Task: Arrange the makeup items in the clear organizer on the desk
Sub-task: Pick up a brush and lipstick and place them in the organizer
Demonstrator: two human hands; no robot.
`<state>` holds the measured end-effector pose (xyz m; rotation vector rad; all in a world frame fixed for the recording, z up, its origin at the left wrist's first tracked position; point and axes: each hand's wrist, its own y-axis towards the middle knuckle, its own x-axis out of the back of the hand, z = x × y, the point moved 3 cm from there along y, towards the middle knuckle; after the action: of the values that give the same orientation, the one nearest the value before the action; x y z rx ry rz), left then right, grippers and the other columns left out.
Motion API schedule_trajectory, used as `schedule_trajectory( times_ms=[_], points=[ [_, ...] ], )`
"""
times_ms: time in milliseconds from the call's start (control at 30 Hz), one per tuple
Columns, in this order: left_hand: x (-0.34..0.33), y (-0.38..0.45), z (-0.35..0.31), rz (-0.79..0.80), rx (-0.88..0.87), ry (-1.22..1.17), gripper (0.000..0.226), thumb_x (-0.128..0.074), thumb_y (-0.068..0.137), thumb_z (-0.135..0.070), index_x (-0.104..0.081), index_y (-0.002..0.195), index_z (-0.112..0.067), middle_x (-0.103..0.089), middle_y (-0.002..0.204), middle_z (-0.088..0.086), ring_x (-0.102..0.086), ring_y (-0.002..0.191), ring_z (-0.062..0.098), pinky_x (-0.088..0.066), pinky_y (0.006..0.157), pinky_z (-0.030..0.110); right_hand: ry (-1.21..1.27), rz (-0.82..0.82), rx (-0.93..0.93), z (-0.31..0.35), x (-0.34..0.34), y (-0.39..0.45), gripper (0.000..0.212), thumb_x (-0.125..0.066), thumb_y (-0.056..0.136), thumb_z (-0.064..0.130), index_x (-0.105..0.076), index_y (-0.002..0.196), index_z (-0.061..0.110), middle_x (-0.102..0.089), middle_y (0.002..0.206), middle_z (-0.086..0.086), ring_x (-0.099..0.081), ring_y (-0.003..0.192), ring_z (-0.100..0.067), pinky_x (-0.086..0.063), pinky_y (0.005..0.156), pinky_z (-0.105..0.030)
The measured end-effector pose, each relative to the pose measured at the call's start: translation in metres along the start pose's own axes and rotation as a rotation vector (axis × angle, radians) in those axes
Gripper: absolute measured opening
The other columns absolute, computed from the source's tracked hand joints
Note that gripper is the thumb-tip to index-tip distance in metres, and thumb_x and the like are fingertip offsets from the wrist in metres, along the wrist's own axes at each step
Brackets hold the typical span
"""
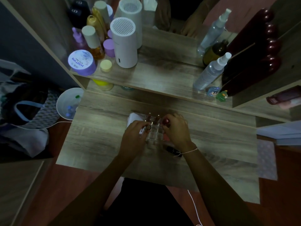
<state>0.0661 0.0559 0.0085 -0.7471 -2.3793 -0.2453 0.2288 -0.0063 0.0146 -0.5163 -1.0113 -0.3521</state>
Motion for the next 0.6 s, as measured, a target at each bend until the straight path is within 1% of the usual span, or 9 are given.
schedule_trajectory(
  times_ms=[67,133,200,300,367,433,467,533,600],
  points=[
    [-0.004,0.002,0.003,0.0,0.02,0.004,0.017,-0.061,0.09,-0.016,-0.065,0.106,-0.011,-0.068,0.108,0.009,-0.06,0.099,0.018,-0.047,0.086,0.031,-0.004,-0.003,0.006,-0.002,-0.001,0.0,0.02,-0.07,0.081,0.025,-0.066,0.1,0.024,-0.063,0.104,-0.004,-0.054,0.104,-0.027,-0.043,0.089,-0.043],
    [-0.008,0.006,0.005,0.002,0.049,0.026,0.017,-0.058,0.092,-0.022,-0.065,0.104,-0.013,-0.068,0.105,0.006,-0.057,0.095,0.012,-0.043,0.083,0.025,-0.006,-0.008,0.011,-0.003,-0.001,0.0,0.02,-0.07,0.081,0.026,-0.065,0.1,0.023,-0.063,0.104,-0.004,-0.054,0.103,-0.026,-0.044,0.089,-0.043],
    [-0.008,0.008,0.003,-0.014,0.043,0.027,0.015,-0.059,0.092,-0.019,-0.065,0.102,-0.01,-0.068,0.102,0.01,-0.054,0.091,0.008,-0.039,0.081,0.024,-0.001,-0.016,0.015,-0.004,-0.001,-0.001,0.02,-0.07,0.081,0.026,-0.065,0.101,0.023,-0.063,0.104,-0.004,-0.055,0.103,-0.026,-0.044,0.089,-0.042],
    [-0.004,0.01,0.001,-0.049,-0.028,0.038,0.014,-0.063,0.088,-0.01,-0.065,0.102,-0.008,-0.068,0.101,0.012,-0.056,0.092,0.013,-0.04,0.081,0.024,0.005,-0.022,0.022,-0.003,-0.001,-0.001,0.022,-0.069,0.082,0.025,-0.064,0.103,0.022,-0.063,0.106,-0.005,-0.055,0.104,-0.027,-0.044,0.09,-0.043],
    [-0.003,0.01,0.002,-0.035,-0.006,0.052,0.016,-0.062,0.089,-0.011,-0.064,0.105,-0.008,-0.066,0.106,0.012,-0.056,0.096,0.013,-0.041,0.082,0.025,0.008,-0.032,0.026,-0.002,-0.001,-0.002,0.023,-0.068,0.082,0.024,-0.064,0.105,0.021,-0.063,0.108,-0.006,-0.054,0.106,-0.029,-0.043,0.09,-0.044],
    [-0.006,0.009,0.004,0.025,0.058,0.05,0.018,-0.06,0.09,-0.01,-0.063,0.106,-0.003,-0.065,0.109,0.016,-0.058,0.101,0.019,-0.044,0.084,0.028,0.022,-0.038,0.027,-0.002,-0.001,-0.004,0.025,-0.066,0.082,0.024,-0.064,0.107,0.02,-0.063,0.109,-0.007,-0.054,0.106,-0.03,-0.043,0.091,-0.045],
    [-0.005,0.008,0.003,0.04,0.077,0.041,0.018,-0.06,0.09,-0.009,-0.062,0.106,-0.001,-0.064,0.109,0.018,-0.059,0.101,0.022,-0.045,0.084,0.026,0.031,-0.038,0.027,-0.002,-0.001,-0.005,0.027,-0.066,0.083,0.024,-0.063,0.109,0.021,-0.063,0.109,-0.006,-0.054,0.107,-0.03,-0.043,0.091,-0.046],
    [0.006,0.006,-0.01,-0.031,0.007,0.017,0.017,-0.064,0.087,-0.007,-0.061,0.104,-0.006,-0.063,0.106,0.017,-0.057,0.093,0.016,-0.042,0.076,0.016,0.04,-0.042,0.032,-0.003,-0.002,-0.007,0.031,-0.066,0.084,0.026,-0.061,0.114,0.021,-0.063,0.111,-0.006,-0.054,0.108,-0.029,-0.043,0.093,-0.046],
    [0.017,0.003,-0.025,-0.117,-0.11,0.024,0.028,-0.071,0.08,-0.002,-0.054,0.1,-0.013,-0.064,0.097,0.019,-0.052,0.085,0.013,-0.038,0.072,0.012,0.05,-0.057,0.034,-0.004,-0.001,-0.009,0.037,-0.067,0.084,0.031,-0.059,0.119,0.022,-0.063,0.114,-0.005,-0.054,0.11,-0.028,-0.042,0.094,-0.045]
  ],
)
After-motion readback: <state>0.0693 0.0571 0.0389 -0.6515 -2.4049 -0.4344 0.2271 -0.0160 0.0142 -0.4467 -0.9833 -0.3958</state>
